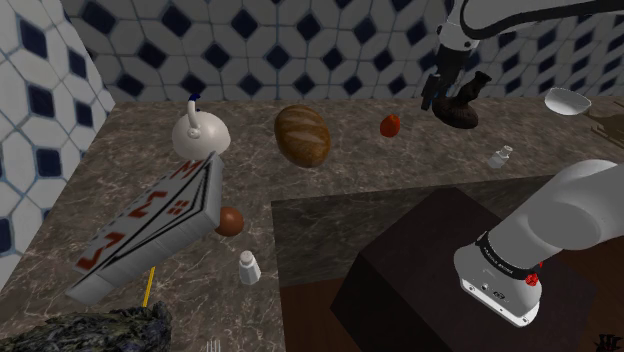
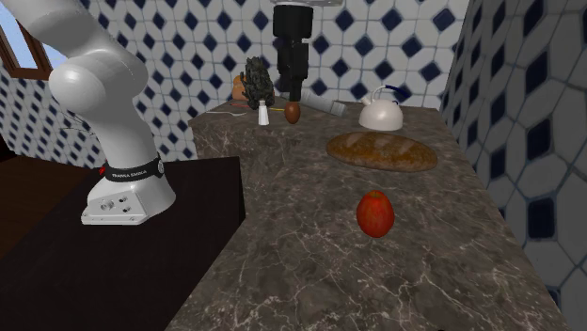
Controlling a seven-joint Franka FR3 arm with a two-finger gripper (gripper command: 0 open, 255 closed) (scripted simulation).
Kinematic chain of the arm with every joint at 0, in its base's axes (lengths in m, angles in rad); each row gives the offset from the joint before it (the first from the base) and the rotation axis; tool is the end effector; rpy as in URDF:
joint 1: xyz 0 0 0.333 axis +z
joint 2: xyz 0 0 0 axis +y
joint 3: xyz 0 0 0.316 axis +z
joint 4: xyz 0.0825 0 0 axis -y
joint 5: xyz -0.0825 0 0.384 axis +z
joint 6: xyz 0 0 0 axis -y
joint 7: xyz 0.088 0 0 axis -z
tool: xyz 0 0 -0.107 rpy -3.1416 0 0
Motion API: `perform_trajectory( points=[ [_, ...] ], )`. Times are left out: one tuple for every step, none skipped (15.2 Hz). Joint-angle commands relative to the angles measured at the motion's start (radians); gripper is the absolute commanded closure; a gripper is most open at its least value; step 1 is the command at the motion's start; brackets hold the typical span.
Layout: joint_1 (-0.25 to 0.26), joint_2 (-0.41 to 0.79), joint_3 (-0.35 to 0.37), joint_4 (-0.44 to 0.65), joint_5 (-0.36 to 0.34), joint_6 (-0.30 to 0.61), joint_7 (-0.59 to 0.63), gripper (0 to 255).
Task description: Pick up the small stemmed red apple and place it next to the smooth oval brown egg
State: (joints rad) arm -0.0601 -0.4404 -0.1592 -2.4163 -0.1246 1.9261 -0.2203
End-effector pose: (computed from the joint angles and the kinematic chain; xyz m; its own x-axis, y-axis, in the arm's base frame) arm 0.3967 -0.1002 0.4649 0.9960 0.0631 -0.0630 0.0653 -0.9973 0.0337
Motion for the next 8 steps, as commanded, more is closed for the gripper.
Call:
perform_trajectory(
  points=[
    [-0.007, 0.063, -0.025, 0.013, 0.008, 0.058, -0.016, 0],
    [-0.01, 0.098, -0.038, 0.023, 0.014, 0.086, -0.024, 0],
    [-0.012, 0.134, -0.049, 0.035, 0.023, 0.113, -0.034, 0],
    [-0.014, 0.171, -0.061, 0.047, 0.032, 0.138, -0.044, 0],
    [-0.016, 0.208, -0.072, 0.061, 0.043, 0.163, -0.054, 0],
    [-0.018, 0.245, -0.083, 0.076, 0.056, 0.187, -0.066, 0],
    [-0.021, 0.283, -0.093, 0.093, 0.07, 0.209, -0.079, 0],
    [-0.023, 0.321, -0.103, 0.11, 0.086, 0.231, -0.092, 0]
  ],
)
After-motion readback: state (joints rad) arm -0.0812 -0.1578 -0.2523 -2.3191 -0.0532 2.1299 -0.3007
